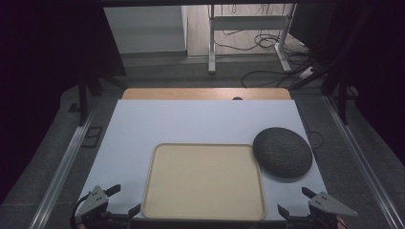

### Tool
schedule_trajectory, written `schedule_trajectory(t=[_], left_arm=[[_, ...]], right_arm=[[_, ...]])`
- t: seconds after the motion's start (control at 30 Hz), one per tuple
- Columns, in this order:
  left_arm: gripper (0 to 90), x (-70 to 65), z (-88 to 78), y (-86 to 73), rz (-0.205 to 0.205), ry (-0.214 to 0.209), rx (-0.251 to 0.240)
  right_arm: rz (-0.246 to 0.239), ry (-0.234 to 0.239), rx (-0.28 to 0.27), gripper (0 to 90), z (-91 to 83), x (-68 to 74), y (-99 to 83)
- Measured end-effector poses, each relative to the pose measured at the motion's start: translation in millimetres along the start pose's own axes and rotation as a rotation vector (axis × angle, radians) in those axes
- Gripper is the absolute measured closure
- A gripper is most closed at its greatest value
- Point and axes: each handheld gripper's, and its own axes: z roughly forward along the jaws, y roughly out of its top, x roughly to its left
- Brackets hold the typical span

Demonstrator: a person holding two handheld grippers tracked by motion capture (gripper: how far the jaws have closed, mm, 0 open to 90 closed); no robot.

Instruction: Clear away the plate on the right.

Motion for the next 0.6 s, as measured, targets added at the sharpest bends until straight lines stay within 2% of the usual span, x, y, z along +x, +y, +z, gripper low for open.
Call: schedule_trajectory(t=[0.13, 0.4, 0.6], left_arm=[[0.0, 0.4, -0.3, -0.3, -0.001, -0.003, -0.001], [0.0, -0.1, 0.3, 0.0, 0.003, -0.004, 0.004], [0.0, -0.2, 0.4, 0.1, 0.005, -0.005, 0.006]], right_arm=[[0.012, 0.000, 0.010, 0.0, 1.9, -1.1, -0.6], [-0.057, -0.002, 0.026, 0.0, 6.4, 4.3, 0.0], [-0.061, 0.002, 0.029, 0.0, 7.8, 4.6, -0.5]])
